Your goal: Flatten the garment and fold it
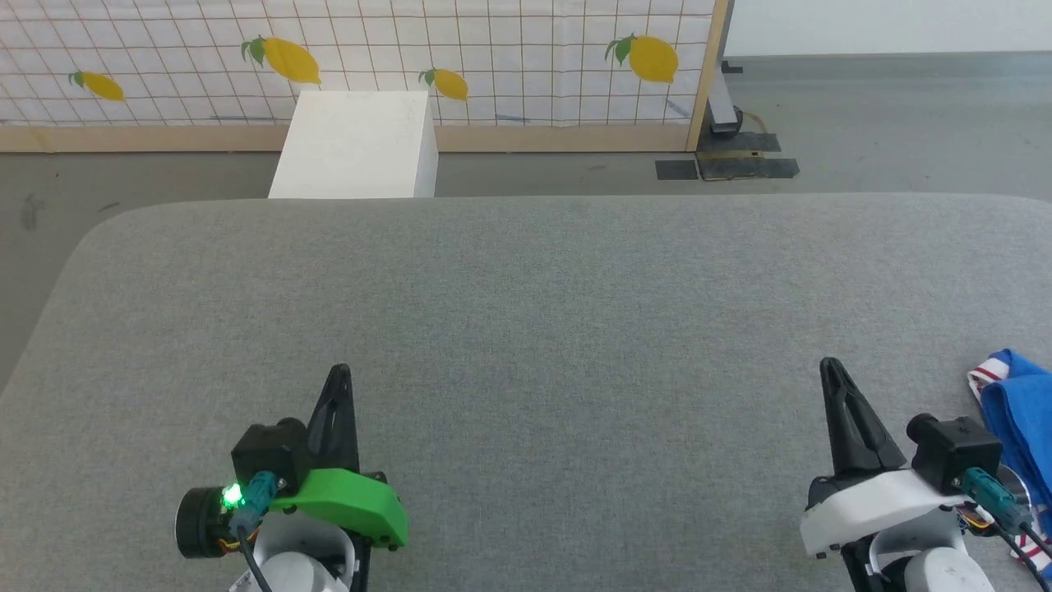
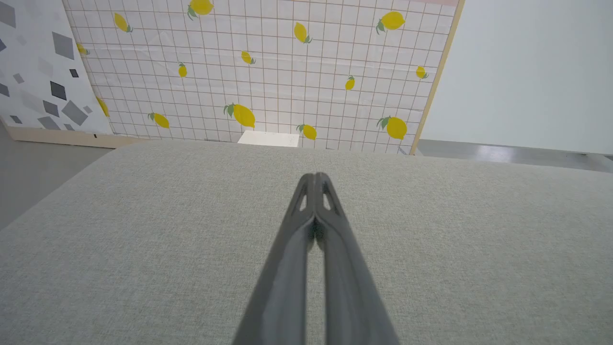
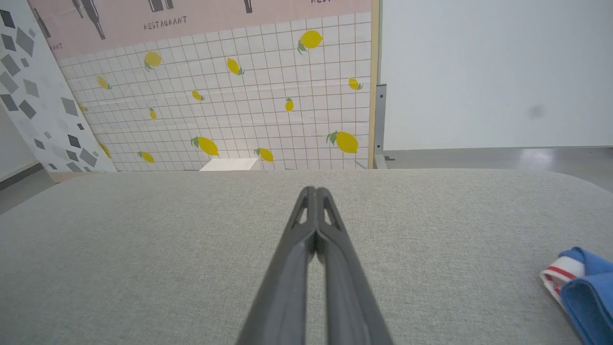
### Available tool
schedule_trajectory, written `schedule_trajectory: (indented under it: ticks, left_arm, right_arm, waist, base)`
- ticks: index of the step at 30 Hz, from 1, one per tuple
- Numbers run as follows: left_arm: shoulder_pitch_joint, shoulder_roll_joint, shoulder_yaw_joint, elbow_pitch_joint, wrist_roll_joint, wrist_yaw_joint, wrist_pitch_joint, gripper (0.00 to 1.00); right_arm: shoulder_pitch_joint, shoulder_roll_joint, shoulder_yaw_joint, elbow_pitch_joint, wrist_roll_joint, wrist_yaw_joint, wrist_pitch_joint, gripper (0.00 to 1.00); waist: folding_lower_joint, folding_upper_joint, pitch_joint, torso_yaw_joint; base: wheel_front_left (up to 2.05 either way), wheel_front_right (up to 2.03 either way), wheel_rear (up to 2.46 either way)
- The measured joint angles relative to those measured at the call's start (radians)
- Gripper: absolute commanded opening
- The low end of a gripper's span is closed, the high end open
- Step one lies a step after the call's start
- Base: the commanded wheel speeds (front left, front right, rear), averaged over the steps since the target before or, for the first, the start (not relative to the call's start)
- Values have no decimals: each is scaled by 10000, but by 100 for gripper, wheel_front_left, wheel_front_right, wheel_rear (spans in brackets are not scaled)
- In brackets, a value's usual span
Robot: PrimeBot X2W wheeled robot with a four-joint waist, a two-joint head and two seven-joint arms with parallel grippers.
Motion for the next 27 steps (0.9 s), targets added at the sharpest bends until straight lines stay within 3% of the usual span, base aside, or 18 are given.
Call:
schedule_trajectory:
  ticks: [27]
  left_arm:
    - [185, -123, 439, -493, 614, -284, 585, 0]
  right_arm:
    - [58, 0, 75, -523, -368, 0, 587, 0]
  waist:
    - [0, 0, -77, -62]
  base:
    - [0, 0, 0]
